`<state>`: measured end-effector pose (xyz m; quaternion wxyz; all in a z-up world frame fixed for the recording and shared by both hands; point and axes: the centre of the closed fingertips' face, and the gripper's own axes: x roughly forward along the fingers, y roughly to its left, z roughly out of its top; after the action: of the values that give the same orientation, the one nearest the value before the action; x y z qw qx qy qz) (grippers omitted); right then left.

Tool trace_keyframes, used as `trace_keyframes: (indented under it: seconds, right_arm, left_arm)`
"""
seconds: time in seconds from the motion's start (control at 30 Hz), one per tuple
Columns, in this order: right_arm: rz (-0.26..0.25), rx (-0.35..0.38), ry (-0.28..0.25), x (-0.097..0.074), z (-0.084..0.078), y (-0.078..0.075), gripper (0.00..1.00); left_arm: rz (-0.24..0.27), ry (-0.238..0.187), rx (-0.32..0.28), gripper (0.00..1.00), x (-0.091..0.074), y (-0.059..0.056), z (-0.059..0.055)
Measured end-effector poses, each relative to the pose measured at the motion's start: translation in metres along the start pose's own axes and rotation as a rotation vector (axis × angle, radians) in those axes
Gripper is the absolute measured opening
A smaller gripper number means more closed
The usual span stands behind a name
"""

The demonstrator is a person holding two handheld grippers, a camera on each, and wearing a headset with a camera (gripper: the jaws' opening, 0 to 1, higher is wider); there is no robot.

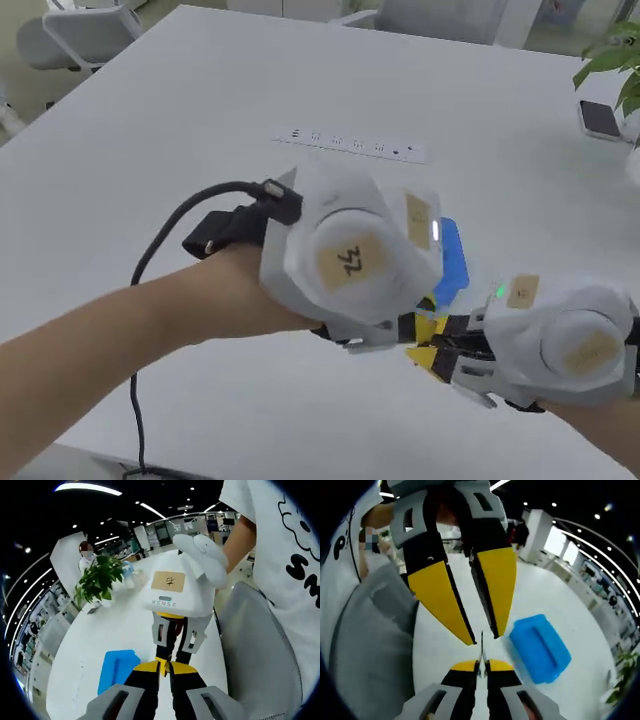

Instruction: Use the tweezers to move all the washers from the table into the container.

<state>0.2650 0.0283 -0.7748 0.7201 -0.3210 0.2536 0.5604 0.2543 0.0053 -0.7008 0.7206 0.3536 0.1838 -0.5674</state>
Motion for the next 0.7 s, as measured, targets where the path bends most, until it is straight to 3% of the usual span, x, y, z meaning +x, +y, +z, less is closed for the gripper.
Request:
trace_keyframes:
  seconds: [0.13,0.3,0.43,0.53,0.7]
  right_arm:
    - [0.016,-0.014,0.021,0.004,-0.005,0.004,0.03]
    - [0.018,-0.029,0.045,0.008,-0.014,0.003,0.03]
    - [0.014,-0.022,0.061,0.012,-0.024,0.000,0.04]
    - [0.022,-0.021,0.084,0.016,-0.032,0.000,0.04]
    - [0.045,-0.042,0.131,0.030,-0.051,0.005,0.05]
  left_arm:
    - [-0.028,0.023,0.014,0.00,0.008,-0.005,-0.009]
    - [-0.061,0.019,0.004,0.00,0.013,-0.008,-0.016]
    - [-0.079,0.033,0.028,0.00,0.019,-0.009,-0.027]
    - [-0.094,0.045,0.037,0.00,0.027,-0.011,-0.039]
    - [-0.122,0.083,-0.024,0.00,0.042,-0.018,-0.065]
